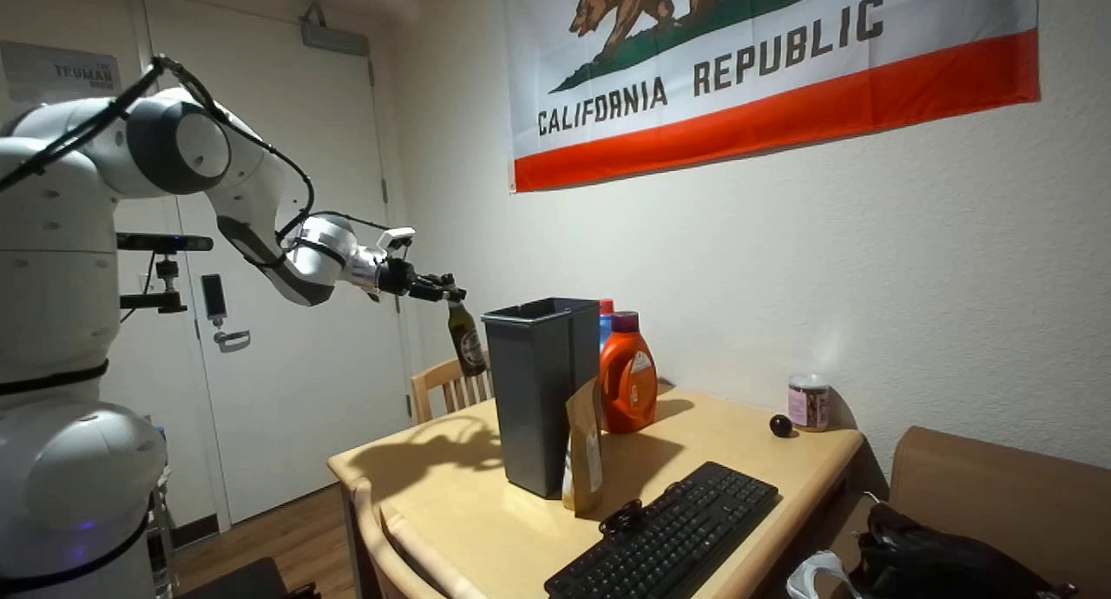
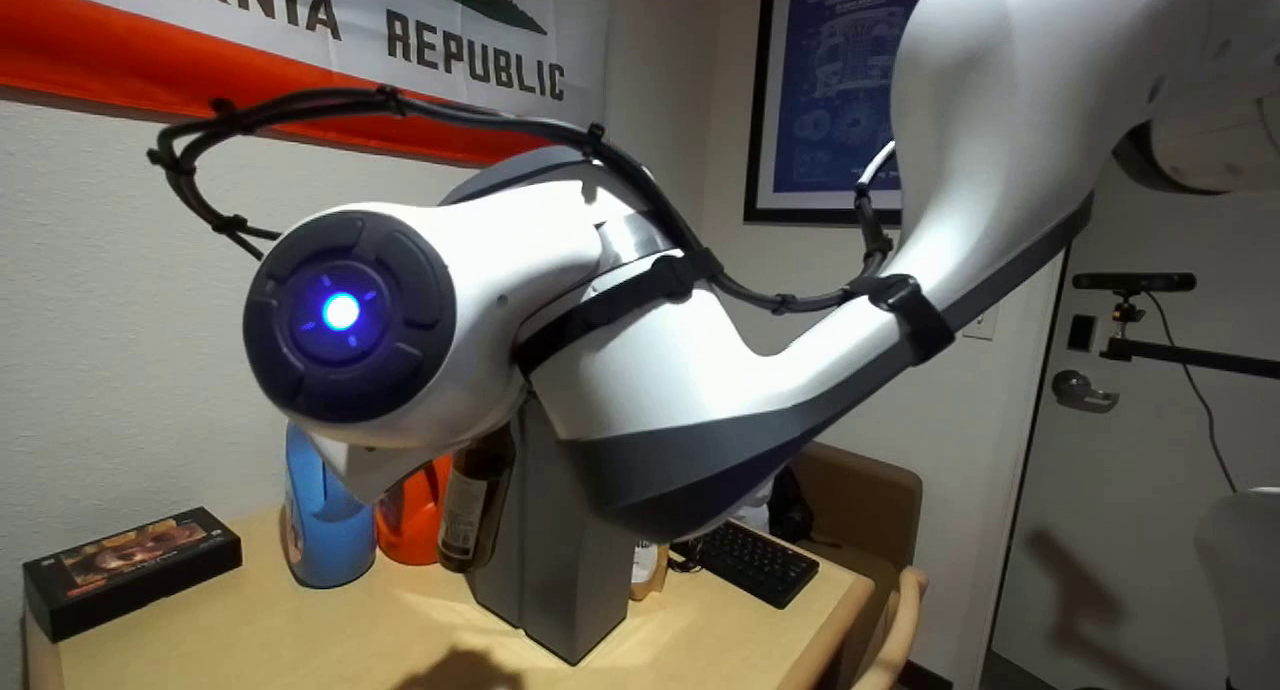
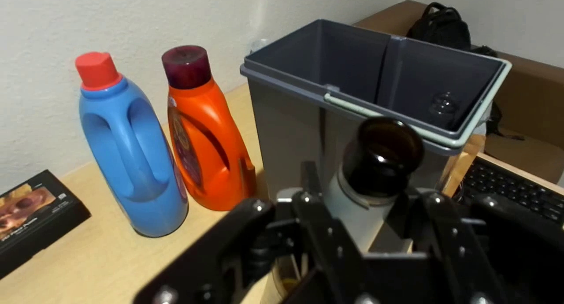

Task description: Pick the glass bottle on the table and put it in the bin

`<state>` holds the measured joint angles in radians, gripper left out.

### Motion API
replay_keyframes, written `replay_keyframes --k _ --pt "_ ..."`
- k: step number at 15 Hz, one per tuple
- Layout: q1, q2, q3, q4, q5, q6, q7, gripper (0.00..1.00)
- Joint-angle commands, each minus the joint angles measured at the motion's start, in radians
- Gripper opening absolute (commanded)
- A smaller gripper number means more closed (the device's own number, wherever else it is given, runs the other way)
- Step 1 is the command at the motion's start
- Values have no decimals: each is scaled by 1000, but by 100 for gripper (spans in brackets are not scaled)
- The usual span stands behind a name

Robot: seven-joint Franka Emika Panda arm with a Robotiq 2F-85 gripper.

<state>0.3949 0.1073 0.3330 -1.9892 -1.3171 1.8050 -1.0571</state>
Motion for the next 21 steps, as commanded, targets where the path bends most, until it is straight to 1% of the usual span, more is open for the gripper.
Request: replay_keyframes --k 1,10,15,21 --pt "-17 -109 8 -61 2 -19 17 10" --pt "-29 -262 3 -96 1 -37 -25 10" --pt "-35 -313 -4 -95 -11 -48 -32 10" --pt "-40 -357 -21 -84 20 -32 -54 10"
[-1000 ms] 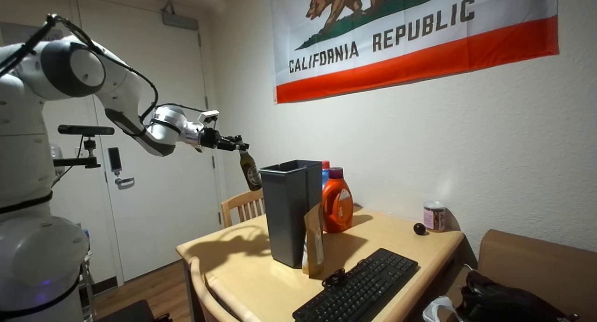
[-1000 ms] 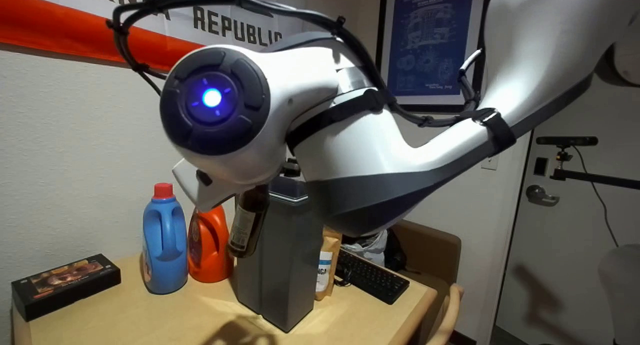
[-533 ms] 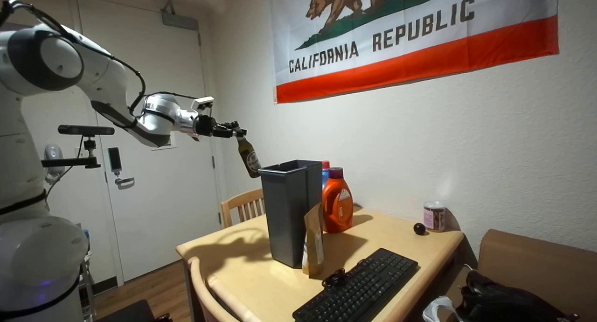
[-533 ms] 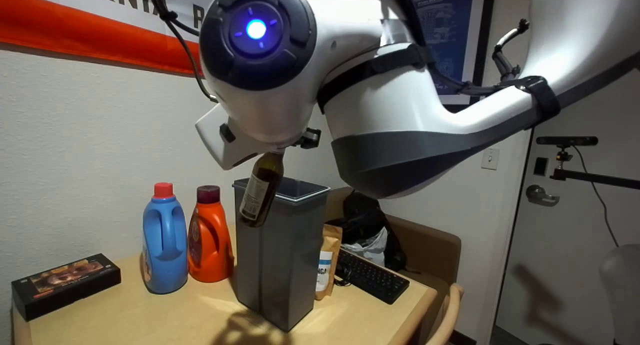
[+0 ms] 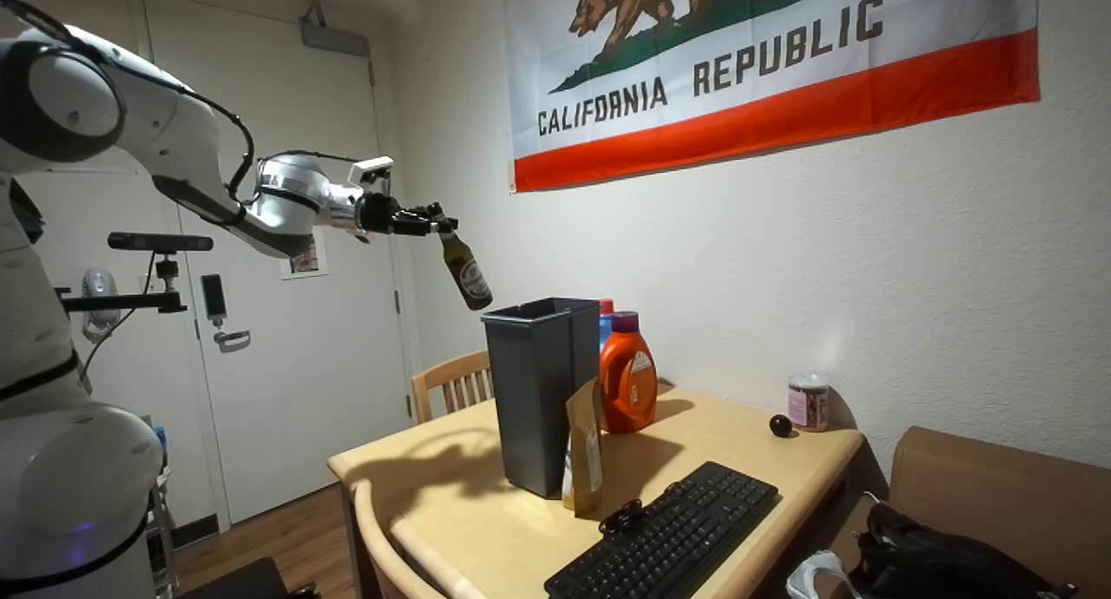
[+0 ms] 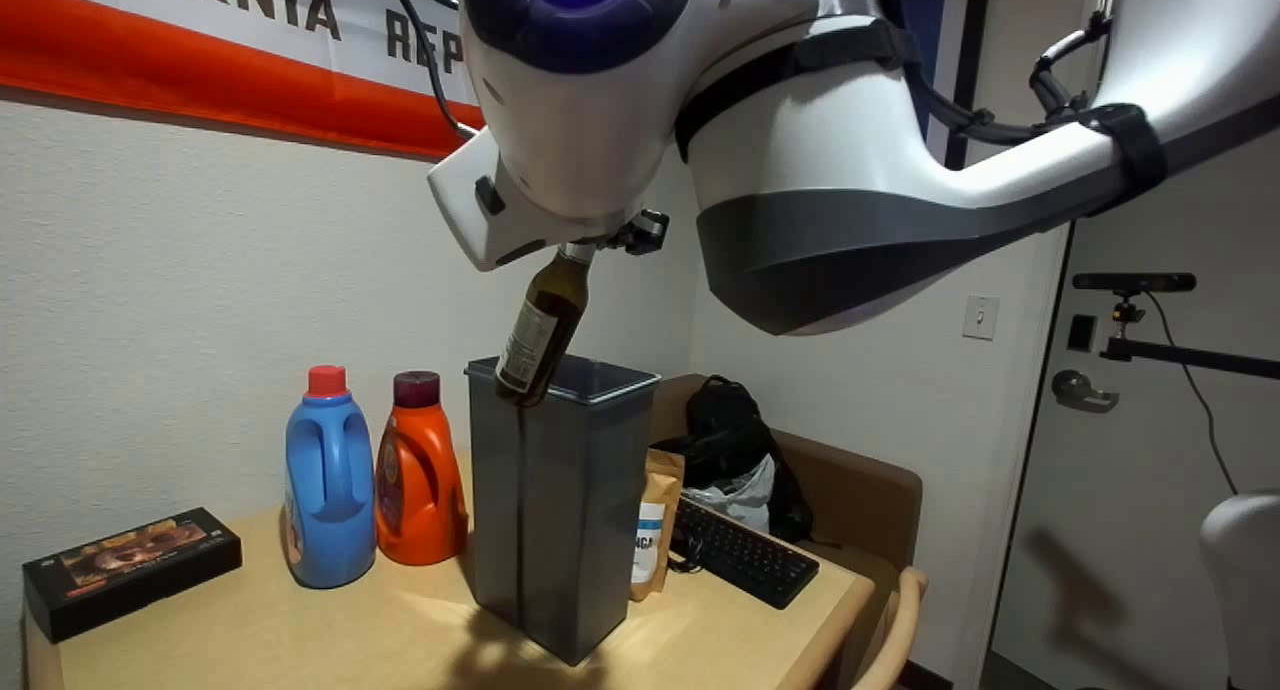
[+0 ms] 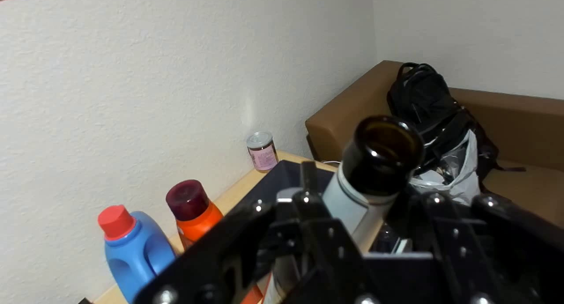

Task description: Pick the glass bottle on the table and put it in the bin

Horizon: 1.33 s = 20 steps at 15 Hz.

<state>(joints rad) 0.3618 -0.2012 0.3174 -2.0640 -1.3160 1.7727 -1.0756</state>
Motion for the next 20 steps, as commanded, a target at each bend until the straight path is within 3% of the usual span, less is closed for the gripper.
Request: replay_keyframes --k 1,13,20 --pt "-6 -57 -9 -8 29 2 -41 10" --pt "-11 -221 -47 -20 101 -48 -143 10" --pt "-39 -212 -97 -35 103 -46 -122 10"
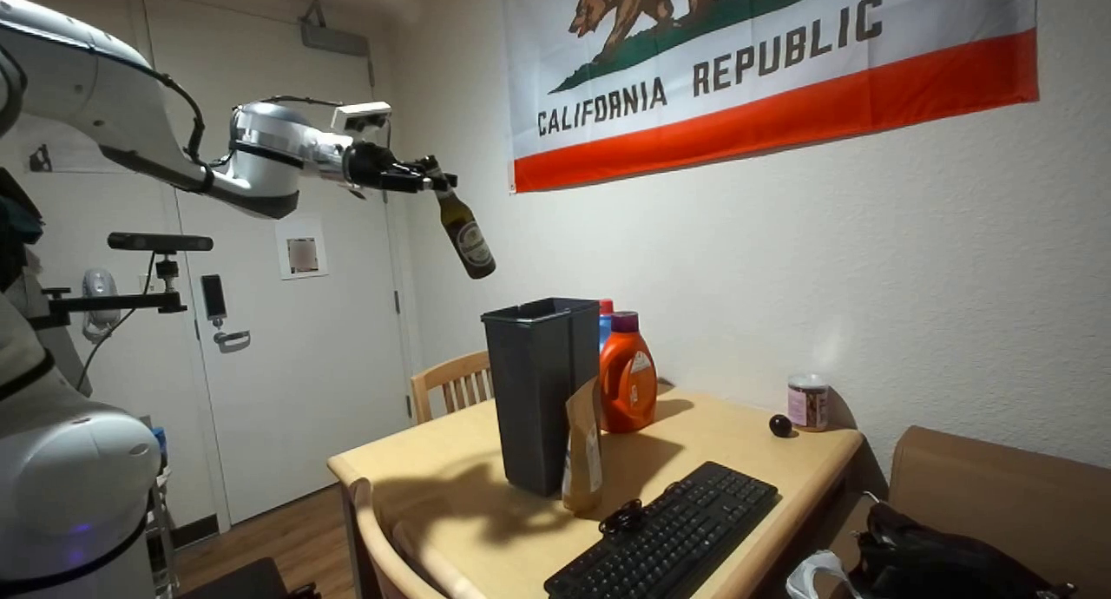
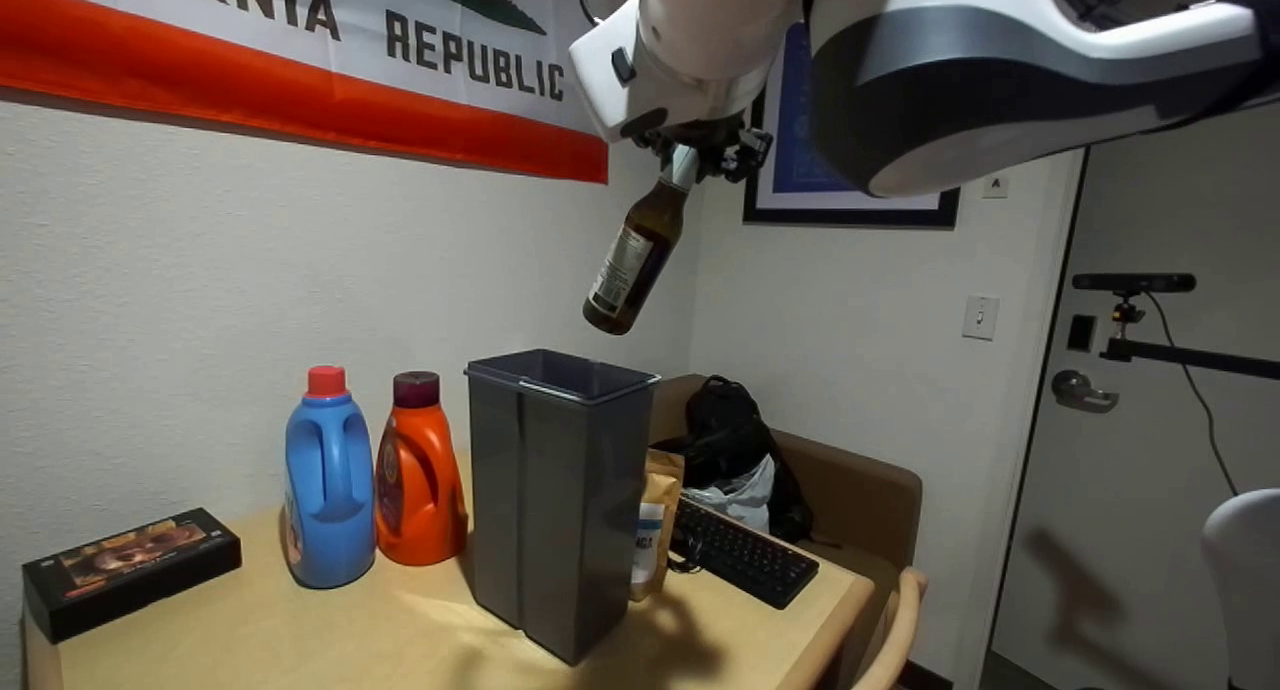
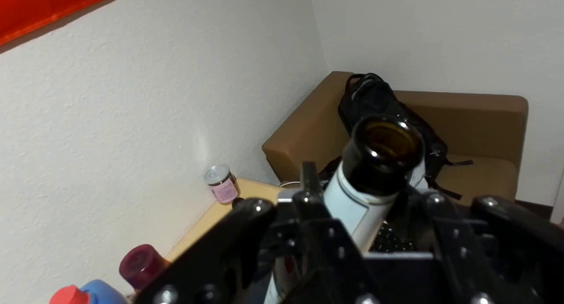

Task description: Pick the glass bottle on the table and put it in the bin

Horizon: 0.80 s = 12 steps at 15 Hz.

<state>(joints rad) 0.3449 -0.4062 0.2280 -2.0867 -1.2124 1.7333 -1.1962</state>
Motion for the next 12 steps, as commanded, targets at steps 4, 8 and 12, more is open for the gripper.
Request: replay_keyframes --k 4,8,12 --pt "-53 5 -30 -32 -27 5 29 10" --pt "-75 35 -48 -34 -59 30 59 10" --pt "-86 93 -51 -20 -90 55 87 10"
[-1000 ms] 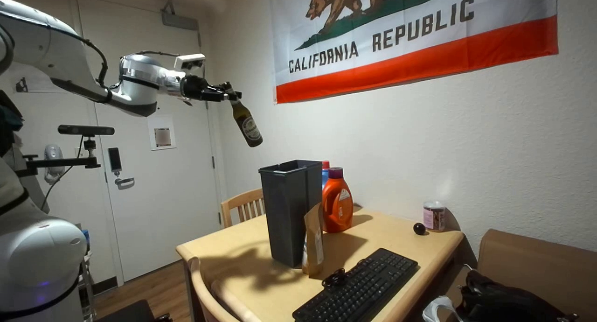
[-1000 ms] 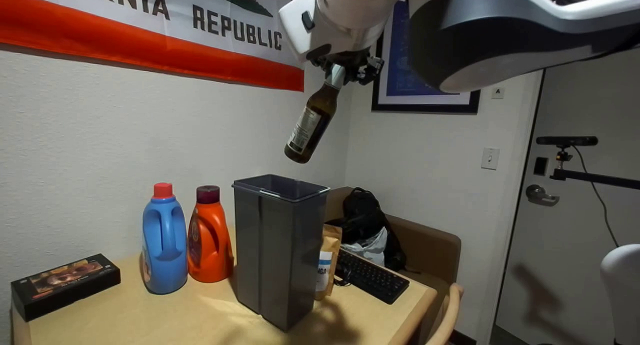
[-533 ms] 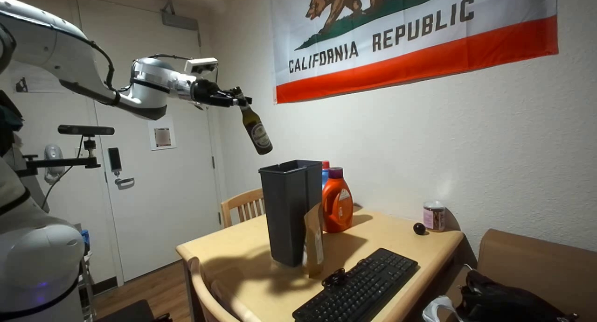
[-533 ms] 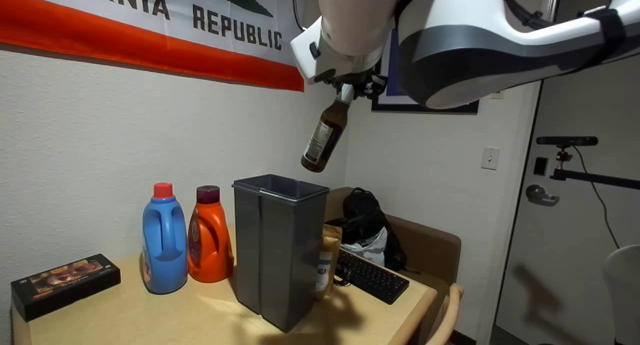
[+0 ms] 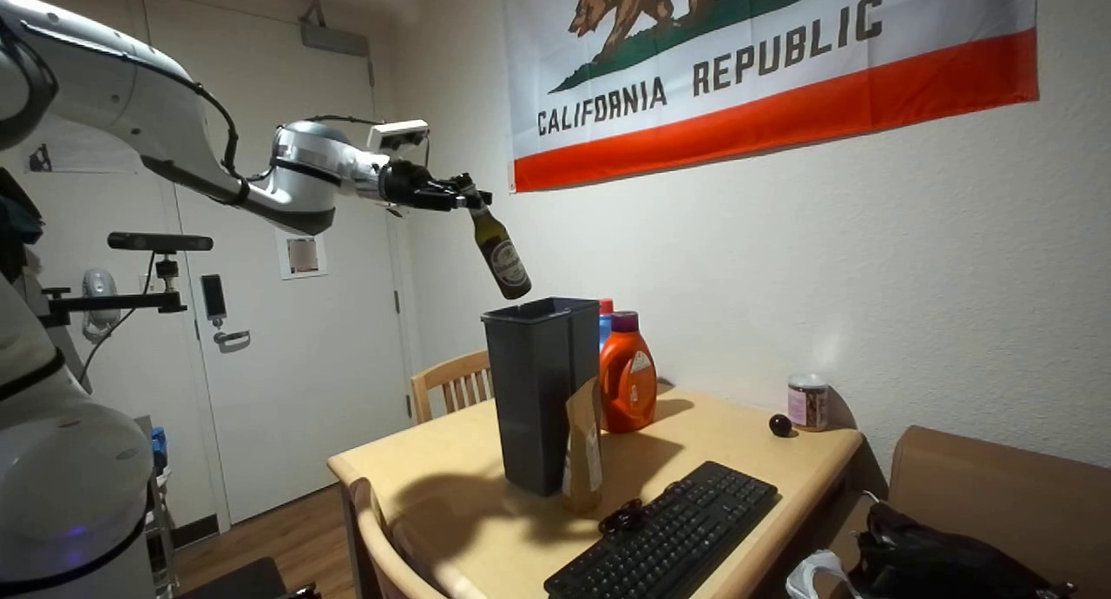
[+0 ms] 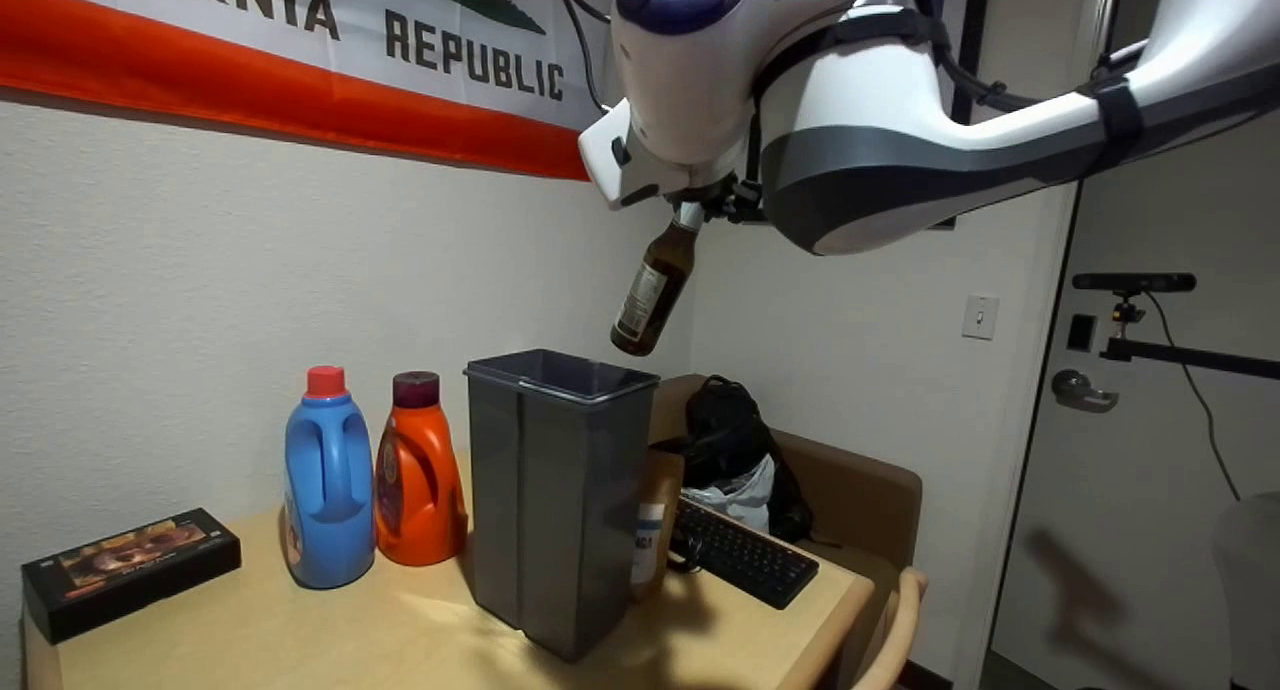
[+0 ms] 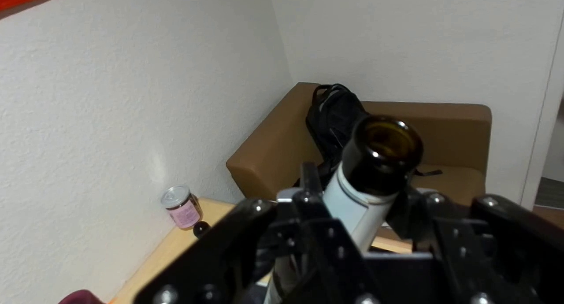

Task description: Pick the glass bottle on the table and put it in the bin

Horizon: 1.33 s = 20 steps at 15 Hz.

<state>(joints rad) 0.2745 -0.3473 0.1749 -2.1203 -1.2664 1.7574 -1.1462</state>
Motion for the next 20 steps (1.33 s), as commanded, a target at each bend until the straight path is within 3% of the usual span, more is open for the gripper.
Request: replay_keyframes --k 1,20 --pt "-17 51 3 18 -42 36 47 10" --pt "-55 175 -20 13 -35 128 85 10"
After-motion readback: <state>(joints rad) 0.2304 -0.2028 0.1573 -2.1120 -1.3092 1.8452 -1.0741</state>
